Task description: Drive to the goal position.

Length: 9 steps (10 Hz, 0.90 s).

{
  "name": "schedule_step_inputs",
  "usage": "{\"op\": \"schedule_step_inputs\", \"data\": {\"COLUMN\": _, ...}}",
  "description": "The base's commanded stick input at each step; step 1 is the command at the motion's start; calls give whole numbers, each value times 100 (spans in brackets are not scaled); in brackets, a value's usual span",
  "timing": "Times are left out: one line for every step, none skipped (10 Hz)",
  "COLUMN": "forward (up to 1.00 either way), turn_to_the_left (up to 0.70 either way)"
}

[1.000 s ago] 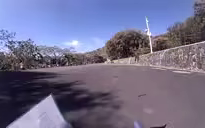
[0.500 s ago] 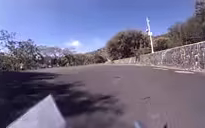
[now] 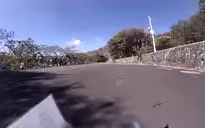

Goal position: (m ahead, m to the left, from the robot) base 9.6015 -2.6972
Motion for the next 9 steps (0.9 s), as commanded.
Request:
{"op": "schedule_step_inputs", "data": {"forward": 70, "turn_to_the_left": 0}}
{"op": "schedule_step_inputs", "data": {"forward": 70, "turn_to_the_left": 0}}
{"op": "schedule_step_inputs", "data": {"forward": 70, "turn_to_the_left": 0}}
{"op": "schedule_step_inputs", "data": {"forward": 70, "turn_to_the_left": 0}}
{"op": "schedule_step_inputs", "data": {"forward": 70, "turn_to_the_left": 0}}
{"op": "schedule_step_inputs", "data": {"forward": 70, "turn_to_the_left": 0}}
{"op": "schedule_step_inputs", "data": {"forward": 70, "turn_to_the_left": 0}}
{"op": "schedule_step_inputs", "data": {"forward": 70, "turn_to_the_left": 0}}
{"op": "schedule_step_inputs", "data": {"forward": 70, "turn_to_the_left": 0}}
